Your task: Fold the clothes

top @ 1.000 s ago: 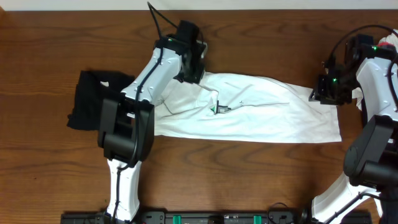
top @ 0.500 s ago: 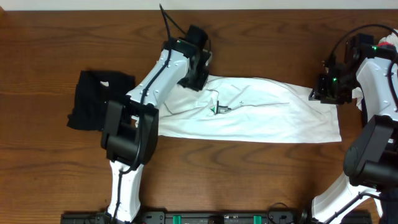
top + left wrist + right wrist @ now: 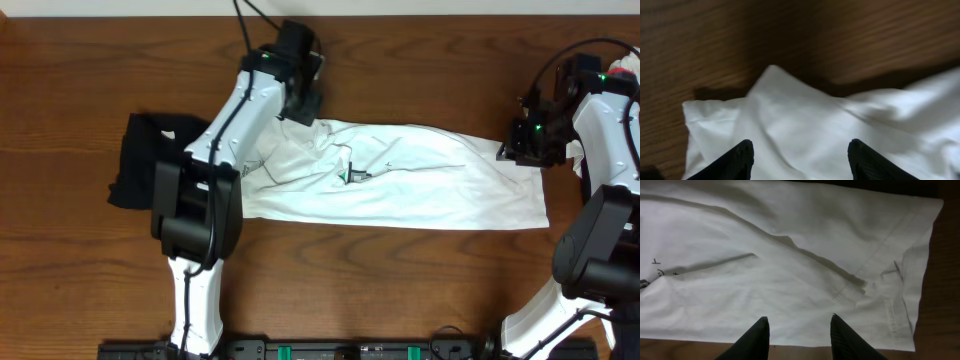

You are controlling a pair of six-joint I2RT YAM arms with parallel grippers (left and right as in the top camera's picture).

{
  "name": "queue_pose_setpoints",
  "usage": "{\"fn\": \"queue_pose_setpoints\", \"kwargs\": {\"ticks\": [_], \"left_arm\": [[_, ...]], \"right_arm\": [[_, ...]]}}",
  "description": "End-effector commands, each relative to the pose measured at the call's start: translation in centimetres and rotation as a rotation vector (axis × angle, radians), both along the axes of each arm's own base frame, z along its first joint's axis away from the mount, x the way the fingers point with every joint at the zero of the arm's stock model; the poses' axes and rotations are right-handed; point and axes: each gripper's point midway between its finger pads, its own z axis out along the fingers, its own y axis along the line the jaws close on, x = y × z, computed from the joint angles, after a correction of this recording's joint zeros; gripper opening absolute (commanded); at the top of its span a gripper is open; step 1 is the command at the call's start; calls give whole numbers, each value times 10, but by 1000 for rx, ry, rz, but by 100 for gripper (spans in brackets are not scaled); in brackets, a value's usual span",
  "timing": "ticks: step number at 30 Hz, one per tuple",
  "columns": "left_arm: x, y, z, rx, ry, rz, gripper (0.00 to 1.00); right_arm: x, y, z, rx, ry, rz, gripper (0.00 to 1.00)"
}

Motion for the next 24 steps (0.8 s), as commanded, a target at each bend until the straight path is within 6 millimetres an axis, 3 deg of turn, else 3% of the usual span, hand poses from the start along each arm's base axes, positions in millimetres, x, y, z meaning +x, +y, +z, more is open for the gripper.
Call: {"fn": "queue_pose_setpoints", "kwargs": {"ticks": [1, 11, 17, 24], "left_arm": [[5, 13, -25, 9, 41, -15, 63], [13, 18, -53, 5, 55, -35, 61], [17, 18, -46, 0, 31, -34, 29], [18, 19, -26, 5, 0, -30, 22]], "right_arm": [[2, 4, 5, 2, -16, 1, 38], [2, 4, 5, 2, -16, 1, 38], [3, 4, 5, 1, -20, 1, 39], [3, 4, 5, 1, -20, 0, 40]]}}
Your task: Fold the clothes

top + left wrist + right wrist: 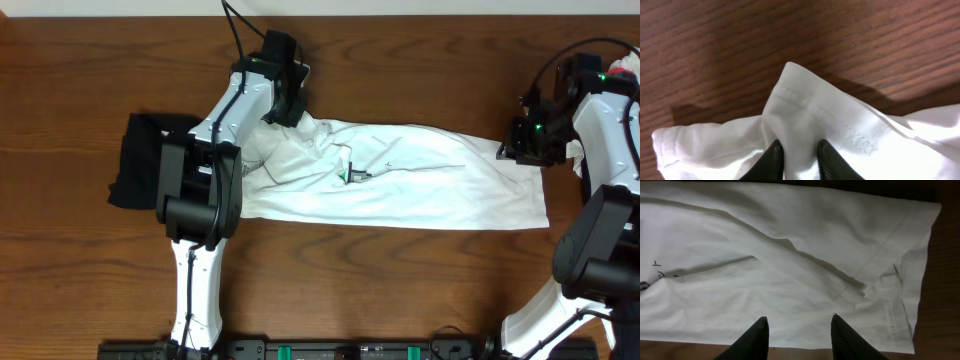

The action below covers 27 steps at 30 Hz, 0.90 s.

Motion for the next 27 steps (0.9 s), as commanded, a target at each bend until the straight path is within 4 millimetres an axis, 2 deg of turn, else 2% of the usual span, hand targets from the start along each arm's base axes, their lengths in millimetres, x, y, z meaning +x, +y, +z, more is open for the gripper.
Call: {"fn": "queue_pose_setpoints", "kwargs": {"ticks": [1, 2, 4, 12, 17, 22, 27], "left_arm": [[5, 3, 27, 7, -51, 0, 18], [5, 5, 32, 19, -60, 4, 19], [5, 8, 41, 32, -77, 10, 7], [0, 12, 77, 33, -118, 20, 6], [-22, 18, 81, 51, -42, 25, 6], [-55, 26, 86, 74, 66, 48, 6], [-73, 32, 104, 81, 94, 50, 6]], "right_arm": [[2, 4, 5, 3, -14, 0, 40], [2, 4, 5, 3, -14, 0, 40], [2, 4, 5, 3, -14, 0, 40], [2, 4, 5, 3, -13, 0, 40], [2, 4, 4, 2, -13, 1, 41], [1, 4, 4, 2, -12, 1, 43], [1, 3, 4, -1, -9, -1, 45]]}}
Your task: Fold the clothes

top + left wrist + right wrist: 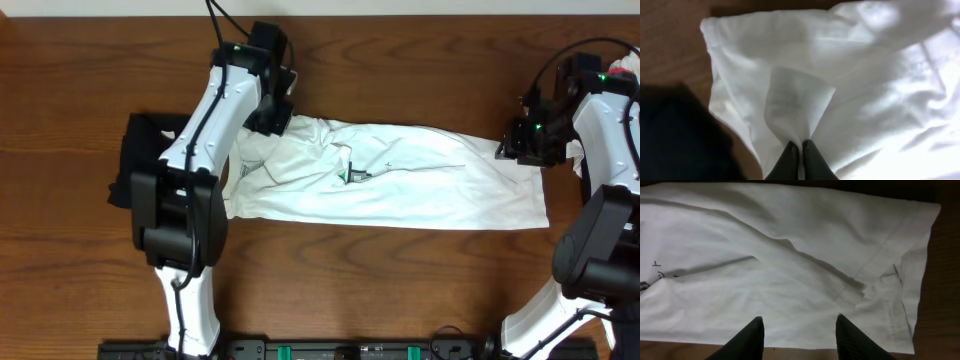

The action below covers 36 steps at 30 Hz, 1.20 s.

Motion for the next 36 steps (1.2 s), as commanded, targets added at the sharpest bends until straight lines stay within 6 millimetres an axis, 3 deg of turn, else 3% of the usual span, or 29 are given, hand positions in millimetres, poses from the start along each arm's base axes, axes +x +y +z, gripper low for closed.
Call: {"fn": "queue_pose_setpoints", "kwargs": {"ticks": [1, 8, 12, 18, 21, 24, 30, 36], "left_arm": [[-3, 3, 33, -8, -59, 12, 6], [-11, 5, 64, -21, -112, 13, 6], [-18, 8, 64, -15, -86, 13, 6], [-12, 6, 65, -21, -109, 13, 6], [-9, 5, 66, -24, -121, 13, 6], [-8, 5, 66, -26, -126, 13, 6], [-6, 5, 67, -28, -135, 13, 6], [-5, 4, 67, -30, -141, 13, 6]], "right_arm": [[0, 4, 4, 0, -6, -1, 46], [-5, 1, 3, -19, 16, -1, 46], [-11, -5, 2, -50, 43, -3, 47], [-9, -6, -5, -52, 42, -21, 50], [-15, -16, -19, -100, 83, -105, 50], [-18, -19, -37, -98, 108, -160, 45], [-29, -22, -72, -97, 165, -193, 51], [-24, -35, -78, -120, 145, -218, 49]]}}
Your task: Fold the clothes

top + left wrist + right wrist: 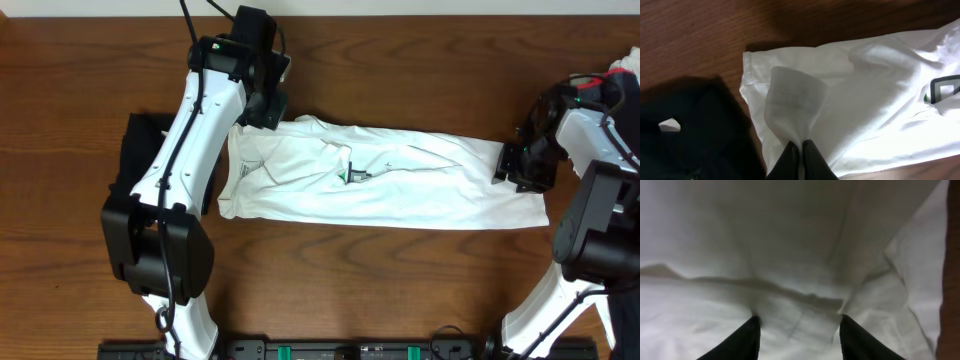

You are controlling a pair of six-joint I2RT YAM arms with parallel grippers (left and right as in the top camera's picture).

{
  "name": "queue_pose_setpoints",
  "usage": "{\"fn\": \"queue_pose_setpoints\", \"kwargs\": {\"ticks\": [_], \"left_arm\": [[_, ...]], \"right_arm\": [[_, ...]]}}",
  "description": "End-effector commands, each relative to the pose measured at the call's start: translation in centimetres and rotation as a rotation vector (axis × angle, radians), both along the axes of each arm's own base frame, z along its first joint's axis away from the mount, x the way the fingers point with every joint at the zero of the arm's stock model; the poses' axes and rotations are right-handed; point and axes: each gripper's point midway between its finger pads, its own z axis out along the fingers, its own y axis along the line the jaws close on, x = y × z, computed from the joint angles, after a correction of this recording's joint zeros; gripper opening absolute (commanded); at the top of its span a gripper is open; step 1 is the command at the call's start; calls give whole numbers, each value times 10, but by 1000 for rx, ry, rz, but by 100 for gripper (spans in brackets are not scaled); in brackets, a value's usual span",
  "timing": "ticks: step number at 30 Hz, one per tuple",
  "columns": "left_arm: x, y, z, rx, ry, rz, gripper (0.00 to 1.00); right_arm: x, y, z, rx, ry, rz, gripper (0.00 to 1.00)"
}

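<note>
A white shirt (390, 180) with a small dark print lies spread lengthwise across the wooden table. At its upper left corner my left gripper (262, 105) is shut on a pinched-up fold of the white cloth (792, 100), which rises between the closed fingertips (800, 152). My right gripper (520, 165) is at the shirt's right end. It is open, with both fingers (752, 337) pressed down into the white fabric (800, 255), which fills the right wrist view.
A black garment (140, 160) lies bunched just left of the shirt, also dark in the left wrist view (690, 130). A red and white object (625, 70) sits behind the right arm. Bare wood (400, 280) lies in front of the shirt.
My left gripper has moved up and left with the fold, and the shirt's left end now lies flatter and squarer. My right gripper has come down onto the shirt's right end.
My left gripper was first open over the bunched upper left corner, then nearly shut around a hemmed fold, then shut on it. The crumpled left end has since been drawn out flat. My right gripper stayed open above the right end, then came down onto it.
</note>
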Motion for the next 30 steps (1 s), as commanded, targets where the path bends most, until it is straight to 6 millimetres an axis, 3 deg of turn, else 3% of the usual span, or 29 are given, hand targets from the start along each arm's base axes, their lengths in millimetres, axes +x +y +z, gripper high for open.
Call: {"fn": "queue_pose_setpoints", "kwargs": {"ticks": [1, 11, 17, 19, 25, 30], "left_arm": [[2, 2, 4, 3, -14, 12, 6], [3, 2, 5, 2, -19, 12, 6], [4, 2, 5, 1, -24, 12, 6], [5, 2, 5, 0, -26, 12, 6], [5, 3, 6, 9, -29, 4, 6], [0, 4, 7, 13, -14, 4, 6]], "right_arm": [[1, -14, 0, -36, -8, -43, 48], [10, 0, 1, 70, -62, 2, 32], [10, 0, 1, 70, -62, 2, 13], [10, 0, 1, 69, -63, 2, 1], [15, -6, 6, 63, -83, -2, 1], [22, -19, 25, 45, -144, -11, 1]]}}
